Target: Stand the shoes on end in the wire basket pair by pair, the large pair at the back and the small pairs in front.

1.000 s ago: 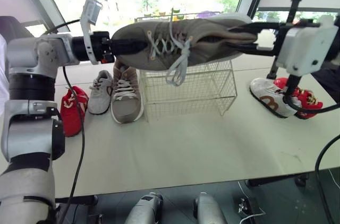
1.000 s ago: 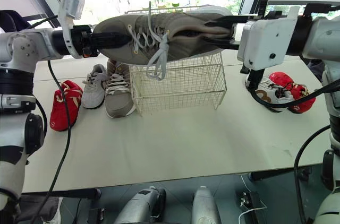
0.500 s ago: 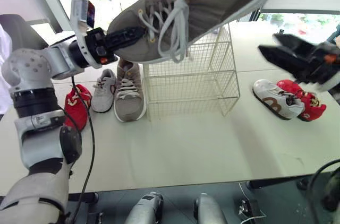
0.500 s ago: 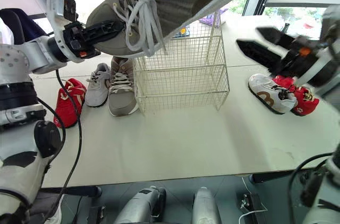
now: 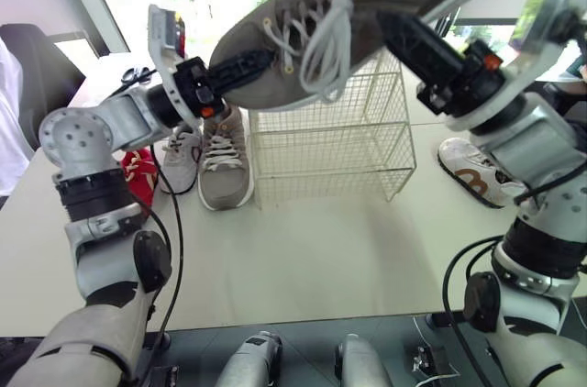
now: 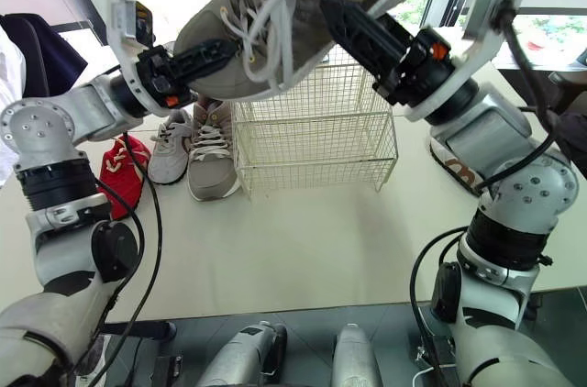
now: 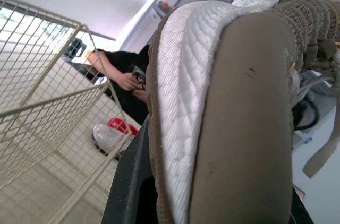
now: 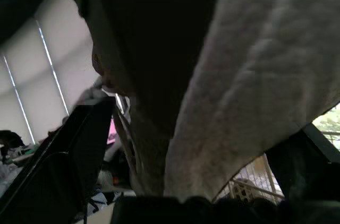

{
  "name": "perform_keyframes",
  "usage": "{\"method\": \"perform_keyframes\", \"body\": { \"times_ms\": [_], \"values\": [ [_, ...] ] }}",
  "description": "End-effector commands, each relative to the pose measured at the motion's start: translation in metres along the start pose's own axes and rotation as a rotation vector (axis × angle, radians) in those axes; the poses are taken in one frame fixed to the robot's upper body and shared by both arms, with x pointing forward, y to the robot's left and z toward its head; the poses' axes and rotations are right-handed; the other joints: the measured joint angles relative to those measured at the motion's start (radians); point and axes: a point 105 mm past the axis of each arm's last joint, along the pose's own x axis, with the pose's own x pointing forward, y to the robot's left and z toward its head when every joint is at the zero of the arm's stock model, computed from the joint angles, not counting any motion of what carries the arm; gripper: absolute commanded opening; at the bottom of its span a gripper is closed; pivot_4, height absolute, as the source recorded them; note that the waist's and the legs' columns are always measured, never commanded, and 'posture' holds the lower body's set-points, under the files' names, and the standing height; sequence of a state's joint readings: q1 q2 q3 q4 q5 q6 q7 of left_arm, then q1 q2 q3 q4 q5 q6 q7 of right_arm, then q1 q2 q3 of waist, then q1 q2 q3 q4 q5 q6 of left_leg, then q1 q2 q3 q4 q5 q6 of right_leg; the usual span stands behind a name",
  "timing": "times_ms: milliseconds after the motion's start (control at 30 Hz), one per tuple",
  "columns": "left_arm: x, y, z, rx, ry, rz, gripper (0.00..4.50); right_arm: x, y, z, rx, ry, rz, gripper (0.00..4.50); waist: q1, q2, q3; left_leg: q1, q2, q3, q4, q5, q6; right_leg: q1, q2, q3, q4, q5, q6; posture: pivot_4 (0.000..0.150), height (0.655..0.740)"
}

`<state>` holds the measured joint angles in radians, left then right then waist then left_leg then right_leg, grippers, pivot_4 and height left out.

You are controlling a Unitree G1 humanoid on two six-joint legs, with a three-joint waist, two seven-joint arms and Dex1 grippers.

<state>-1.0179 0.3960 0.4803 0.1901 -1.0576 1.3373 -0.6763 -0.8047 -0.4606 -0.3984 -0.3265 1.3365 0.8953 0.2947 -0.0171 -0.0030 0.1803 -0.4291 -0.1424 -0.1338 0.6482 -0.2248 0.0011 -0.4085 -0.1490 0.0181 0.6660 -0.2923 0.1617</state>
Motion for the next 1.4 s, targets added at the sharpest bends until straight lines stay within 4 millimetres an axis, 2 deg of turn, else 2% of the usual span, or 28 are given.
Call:
{"method": "perform_keyframes", "body": {
  "times_ms": [33, 200, 300, 367, 433, 500, 633, 700, 867, 967, 1033, 1200, 1400],
  "values": [
    [0.0, -0.008, 0.005, 0.069, -0.024, -0.004, 0.67, 0.008, 0.017, 0.019, 0.006, -0.085, 0.09, 4.5, -0.001, 0.0, 0.0, 0.0, 0.0, 0.0, 0.0, 0.0, 0.0, 0.0, 0.0, 0.0, 0.0, 0.0, 0.0, 0.15, 0.74],
    [-0.002, -0.003, 0.002, 0.064, -0.032, 0.011, 0.67, 0.016, 0.015, 0.021, 0.015, -0.084, 0.092, 4.5, -0.003, 0.0, 0.0, 0.0, 0.0, 0.0, 0.0, 0.0, 0.0, 0.0, 0.0, 0.0, 0.0, 0.0, 0.0, 0.15, 0.74],
    [-0.002, -0.003, -0.001, 0.064, -0.03, 0.013, 0.67, 0.019, 0.014, 0.022, 0.024, -0.097, 0.101, 3.63, -0.003, 0.0, 0.0, 0.0, 0.0, 0.0, 0.0, 0.0, 0.0, 0.0, 0.0, 0.0, 0.0, 0.0, 0.0, 0.15, 0.74],
    [-0.002, -0.002, -0.004, 0.068, -0.021, 0.019, 0.67, 0.021, 0.013, 0.022, 0.025, -0.099, 0.102, 2.67, -0.003, 0.0, 0.0, 0.0, 0.0, 0.0, 0.0, 0.0, 0.0, 0.0, 0.0, 0.0, 0.0, 0.0, 0.0, 0.15, 0.74],
    [-0.003, -0.004, -0.008, 0.077, -0.005, 0.019, 0.67, 0.024, 0.013, 0.024, 0.025, -0.105, 0.109, 1.96, -0.003, 0.0, 0.0, 0.0, 0.0, 0.0, 0.0, 0.0, 0.0, 0.0, 0.0, 0.0, 0.0, 0.0, 0.0, 0.15, 0.74],
    [-0.004, -0.004, -0.01, 0.084, 0.005, 0.022, 1.71, 0.026, 0.011, 0.026, 0.018, -0.101, 0.105, 1.69, -0.003, 0.0, 0.0, 0.0, 0.0, 0.0, 0.0, 0.0, 0.0, 0.0, 0.0, 0.0, 0.0, 0.0, 0.0, 0.15, 0.74],
    [-0.01, -0.012, -0.007, 0.126, 0.02, 0.013, 3.67, 0.03, 0.002, 0.037, -0.065, -0.033, 0.094, 1.66, -0.003, 0.0, 0.0, 0.0, 0.0, 0.0, 0.0, 0.0, 0.0, 0.0, 0.0, 0.0, 0.0, 0.0, 0.0, 0.15, 0.74],
    [-0.015, -0.012, -0.005, 0.155, 0.036, 0.032, 4.45, 0.032, -0.006, 0.05, -0.151, 0.019, 0.099, 1.66, -0.002, 0.0, 0.0, 0.0, 0.0, 0.001, 0.0, 0.0, 0.0, -0.001, 0.0, 0.0, 0.0, 0.0, 0.0, 0.15, 0.74],
    [-0.025, -0.006, -0.004, 0.189, 0.065, 0.08, 4.45, 0.038, -0.025, 0.082, -0.368, 0.136, 0.117, 1.66, -0.003, 0.0, 0.0, 0.0, 0.0, 0.001, -0.001, 0.0, 0.0, -0.001, 0.0, 0.0, -0.001, 0.0, 0.0, 0.15, 0.74],
    [-0.029, -0.004, -0.006, 0.217, 0.076, 0.107, 4.45, 0.051, -0.042, 0.108, -0.662, 0.256, 0.108, 1.66, -0.009, 0.002, 0.001, 0.0, 0.0, 0.004, -0.001, 0.0, 0.0, -0.002, 0.0, 0.002, 0.0, 0.0, 0.0, 0.15, 0.74],
    [-0.03, -0.005, -0.007, 0.224, 0.074, 0.109, 4.45, 0.056, -0.046, 0.112, -0.743, 0.309, 0.124, 1.66, -0.017, 0.002, 0.001, 0.0, 0.0, 0.004, -0.002, 0.0, 0.0, -0.003, 0.0, 0.002, 0.0, 0.0, 0.0, 0.15, 0.74],
    [-0.033, -0.007, -0.015, 0.239, 0.065, 0.127, 4.45, 0.058, -0.068, 0.097, -0.986, 0.517, 0.147, 1.66, -0.03, 0.001, 0.001, 0.0, 0.0, 0.003, -0.004, -0.001, 0.002, -0.003, -0.001, 0.002, -0.002, 0.0, 0.0, 0.15, 0.74],
    [-0.036, -0.01, -0.015, 0.249, 0.051, 0.141, 4.45, 0.053, -0.081, 0.079, -1.014, 0.636, 0.176, 1.66, -0.028, 0.002, 0.001, 0.0, 0.0, 0.003, -0.003, -0.001, 0.0, -0.004, 0.0, 0.002, -0.001, 0.0, 0.0, 0.15, 0.74]
  ]
}}
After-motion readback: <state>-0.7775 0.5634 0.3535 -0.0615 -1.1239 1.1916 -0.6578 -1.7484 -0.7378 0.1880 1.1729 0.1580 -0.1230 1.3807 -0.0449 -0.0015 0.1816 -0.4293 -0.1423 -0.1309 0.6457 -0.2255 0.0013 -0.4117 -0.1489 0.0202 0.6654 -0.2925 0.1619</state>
